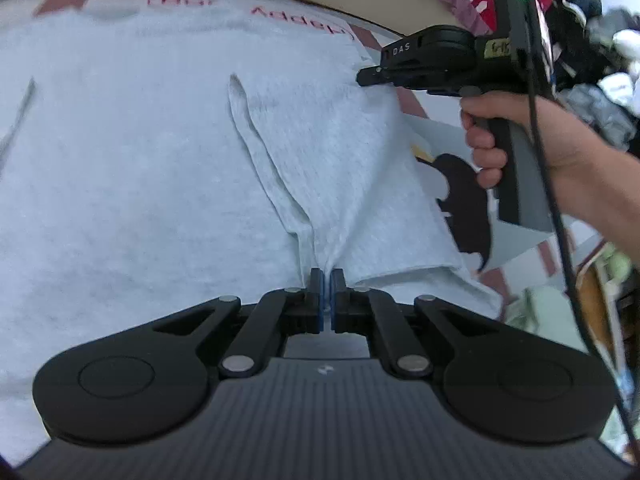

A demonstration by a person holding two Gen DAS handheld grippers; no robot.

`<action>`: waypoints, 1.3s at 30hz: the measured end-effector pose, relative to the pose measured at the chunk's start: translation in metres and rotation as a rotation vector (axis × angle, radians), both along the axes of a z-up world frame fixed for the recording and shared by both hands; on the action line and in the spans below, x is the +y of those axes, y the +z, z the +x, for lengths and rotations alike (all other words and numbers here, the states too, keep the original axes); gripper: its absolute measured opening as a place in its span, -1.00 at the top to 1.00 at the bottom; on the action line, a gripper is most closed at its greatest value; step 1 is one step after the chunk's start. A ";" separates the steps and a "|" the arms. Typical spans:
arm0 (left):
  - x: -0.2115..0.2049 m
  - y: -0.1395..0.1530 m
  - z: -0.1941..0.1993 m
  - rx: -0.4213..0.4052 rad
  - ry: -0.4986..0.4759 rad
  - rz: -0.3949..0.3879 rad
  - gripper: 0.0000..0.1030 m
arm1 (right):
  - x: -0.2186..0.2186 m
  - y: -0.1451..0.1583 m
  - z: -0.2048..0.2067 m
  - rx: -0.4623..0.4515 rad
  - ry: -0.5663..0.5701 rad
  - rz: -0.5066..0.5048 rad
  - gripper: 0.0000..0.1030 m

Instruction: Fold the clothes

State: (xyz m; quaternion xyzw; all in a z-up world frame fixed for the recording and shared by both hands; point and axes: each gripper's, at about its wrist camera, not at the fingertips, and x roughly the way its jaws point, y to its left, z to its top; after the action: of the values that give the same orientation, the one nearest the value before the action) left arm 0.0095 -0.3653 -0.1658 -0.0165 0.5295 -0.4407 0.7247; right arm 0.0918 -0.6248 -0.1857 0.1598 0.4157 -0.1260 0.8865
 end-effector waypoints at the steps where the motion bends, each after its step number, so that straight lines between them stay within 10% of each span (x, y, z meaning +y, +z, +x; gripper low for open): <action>1: 0.002 0.002 0.002 0.008 -0.005 -0.013 0.89 | 0.000 0.000 0.001 0.005 -0.014 0.004 0.85; 5: 0.012 0.009 0.013 0.019 0.010 -0.063 0.12 | -0.005 0.012 -0.025 -0.025 -0.144 0.086 0.31; 9: 0.015 0.007 0.036 0.016 0.093 -0.076 0.10 | 0.006 0.021 -0.080 -0.038 -0.048 0.163 0.26; 13: 0.003 0.006 0.073 -0.002 0.193 -0.034 0.04 | 0.046 0.019 -0.117 0.087 0.132 0.013 0.26; 16: -0.019 0.013 0.099 -0.120 0.151 -0.021 -0.33 | 0.060 0.014 -0.126 0.118 0.172 -0.031 0.17; 21: -0.050 0.005 0.119 -0.232 0.087 0.058 -0.24 | 0.061 -0.001 -0.132 0.110 0.120 -0.008 0.13; 23: -0.057 0.003 0.116 -0.245 0.015 0.047 0.90 | 0.061 -0.003 -0.137 0.090 0.118 0.000 0.11; 30: -0.044 0.009 0.120 -0.290 0.123 0.053 0.87 | 0.078 -0.006 -0.150 0.065 0.154 -0.147 0.12; 39: -0.004 0.025 0.130 -0.294 0.110 0.125 0.27 | 0.091 0.018 -0.145 0.112 0.032 -0.256 0.01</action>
State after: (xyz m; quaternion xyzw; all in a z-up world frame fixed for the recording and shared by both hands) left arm 0.1390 -0.3698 -0.1405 0.0642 0.4425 -0.3643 0.8169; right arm -0.0532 -0.5334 -0.1676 0.0313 0.4476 -0.1726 0.8768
